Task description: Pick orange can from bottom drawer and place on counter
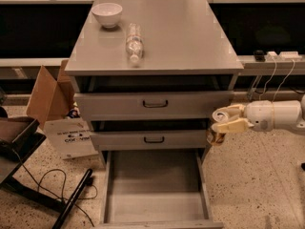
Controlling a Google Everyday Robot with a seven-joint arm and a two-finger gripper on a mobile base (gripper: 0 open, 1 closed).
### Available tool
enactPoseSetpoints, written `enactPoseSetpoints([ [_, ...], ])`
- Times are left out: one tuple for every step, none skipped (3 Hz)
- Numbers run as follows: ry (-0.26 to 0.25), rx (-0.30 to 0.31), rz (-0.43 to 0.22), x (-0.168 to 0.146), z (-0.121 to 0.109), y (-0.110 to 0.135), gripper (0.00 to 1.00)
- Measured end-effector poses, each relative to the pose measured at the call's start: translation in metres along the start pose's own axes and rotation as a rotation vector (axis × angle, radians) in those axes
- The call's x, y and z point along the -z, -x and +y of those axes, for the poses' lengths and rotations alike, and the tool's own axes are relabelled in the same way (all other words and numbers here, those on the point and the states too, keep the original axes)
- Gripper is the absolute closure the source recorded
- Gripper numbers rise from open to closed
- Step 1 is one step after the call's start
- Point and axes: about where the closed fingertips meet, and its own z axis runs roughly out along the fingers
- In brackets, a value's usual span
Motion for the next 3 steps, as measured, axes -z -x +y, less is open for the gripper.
enactPoseSetpoints([
  [-0.002, 0.007, -0.006, -0.002, -0.001, 0.004, 1.00],
  [-0.079, 0.025, -0.045, 0.021, 0.000, 0.051, 1.00],
  [-0.194, 0.032, -0.082, 0.051, 0.002, 0.121, 1.00],
])
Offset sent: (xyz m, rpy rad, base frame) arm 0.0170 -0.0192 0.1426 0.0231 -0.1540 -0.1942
